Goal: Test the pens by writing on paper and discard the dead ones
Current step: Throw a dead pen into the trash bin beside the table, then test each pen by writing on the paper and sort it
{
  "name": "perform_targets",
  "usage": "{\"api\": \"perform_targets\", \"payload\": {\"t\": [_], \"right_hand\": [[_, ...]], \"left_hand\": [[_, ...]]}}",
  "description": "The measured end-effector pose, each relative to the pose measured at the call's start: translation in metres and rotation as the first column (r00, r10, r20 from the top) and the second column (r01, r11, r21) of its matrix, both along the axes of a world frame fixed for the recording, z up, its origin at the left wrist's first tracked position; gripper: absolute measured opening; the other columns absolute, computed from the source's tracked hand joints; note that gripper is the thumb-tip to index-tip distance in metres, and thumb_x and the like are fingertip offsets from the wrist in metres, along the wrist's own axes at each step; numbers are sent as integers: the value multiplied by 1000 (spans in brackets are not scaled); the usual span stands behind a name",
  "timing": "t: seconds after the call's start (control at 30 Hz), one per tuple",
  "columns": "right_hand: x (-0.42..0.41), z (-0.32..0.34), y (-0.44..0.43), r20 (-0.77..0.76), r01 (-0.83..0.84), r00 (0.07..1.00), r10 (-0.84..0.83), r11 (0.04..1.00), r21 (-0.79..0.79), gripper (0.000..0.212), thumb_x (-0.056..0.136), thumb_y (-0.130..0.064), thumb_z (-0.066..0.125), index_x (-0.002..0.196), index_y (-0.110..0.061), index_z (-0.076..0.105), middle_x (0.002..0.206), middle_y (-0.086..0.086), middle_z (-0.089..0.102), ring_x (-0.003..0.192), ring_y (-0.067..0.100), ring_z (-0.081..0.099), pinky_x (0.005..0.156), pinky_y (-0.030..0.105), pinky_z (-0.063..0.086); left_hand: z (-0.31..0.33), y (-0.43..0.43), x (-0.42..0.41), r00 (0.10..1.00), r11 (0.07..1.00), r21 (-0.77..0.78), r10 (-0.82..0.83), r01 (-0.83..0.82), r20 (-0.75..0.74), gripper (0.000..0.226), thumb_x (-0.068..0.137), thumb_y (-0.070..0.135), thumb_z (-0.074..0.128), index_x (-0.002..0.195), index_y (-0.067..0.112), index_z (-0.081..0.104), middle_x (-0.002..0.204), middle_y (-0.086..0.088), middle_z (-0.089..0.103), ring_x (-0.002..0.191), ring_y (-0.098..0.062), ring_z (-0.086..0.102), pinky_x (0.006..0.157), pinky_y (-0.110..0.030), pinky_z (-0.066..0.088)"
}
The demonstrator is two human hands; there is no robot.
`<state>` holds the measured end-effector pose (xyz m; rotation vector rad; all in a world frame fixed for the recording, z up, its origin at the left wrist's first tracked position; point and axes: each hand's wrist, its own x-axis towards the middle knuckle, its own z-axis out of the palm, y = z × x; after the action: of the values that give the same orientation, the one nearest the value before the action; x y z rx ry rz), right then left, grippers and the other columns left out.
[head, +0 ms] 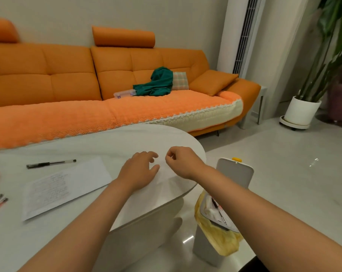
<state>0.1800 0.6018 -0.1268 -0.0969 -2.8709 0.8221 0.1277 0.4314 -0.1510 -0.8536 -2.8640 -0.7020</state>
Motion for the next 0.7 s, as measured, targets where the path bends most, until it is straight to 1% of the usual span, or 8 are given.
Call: {"api": "perform_targets", "payload": {"t": [0.07,0.17,0.3,0.43,0.53,0.6,0.7], "right_hand": [[-12,6,-40,-1,-81,997,82,997,15,23,98,-30,49,107,-19,67,99,-2,67,87,16,61,79,36,56],[-29,10,-104,14,-198,980,198,979,45,23,97,-32,48,107,-23,67,102,-5,68,89,16,62,82,39,57],[-44,10,-187,39,-359,933,357,929,85,23,98,-33,47,109,-24,66,104,-6,68,91,16,62,83,38,56],[-48,6,-264,75,-519,855,513,846,126,23,97,-30,48,112,-25,65,96,-10,62,89,14,57,78,33,52],[-47,0,-312,109,-623,781,614,761,178,24,96,-26,49,114,-25,65,105,-6,65,95,17,58,82,34,52],[-46,-6,-337,121,-677,734,668,705,211,23,97,-23,51,116,-25,64,111,-3,63,99,18,59,82,33,49],[-44,-13,-367,117,-730,676,727,640,239,22,95,-22,56,115,-28,64,116,-3,60,103,17,57,85,34,49]], "left_hand": [[7,-39,-2,999,998,-34,51,-52,-13,38,98,41,53,135,31,52,123,9,61,115,-13,51,93,-33,47],[12,-108,-2,989,985,-85,148,-149,-20,34,98,40,53,131,31,54,120,10,59,110,-12,52,89,-32,49],[13,-200,4,958,955,-86,284,-285,-33,30,97,39,53,125,30,57,111,11,59,104,-11,52,86,-33,50],[11,-282,20,917,914,-75,394,-398,-65,23,96,38,55,116,29,62,102,11,58,98,-11,52,83,-32,49],[7,-332,36,879,877,-72,469,-475,-86,18,93,40,59,107,30,65,96,12,56,96,-11,51,79,-31,48],[5,-359,47,860,854,-102,503,-510,-91,15,91,46,61,99,33,63,95,12,53,96,-11,50,74,-30,45],[3,-385,62,857,848,-121,512,-516,-65,22,83,56,63,86,34,60,90,14,52,91,-11,48,73,-32,45]]}}
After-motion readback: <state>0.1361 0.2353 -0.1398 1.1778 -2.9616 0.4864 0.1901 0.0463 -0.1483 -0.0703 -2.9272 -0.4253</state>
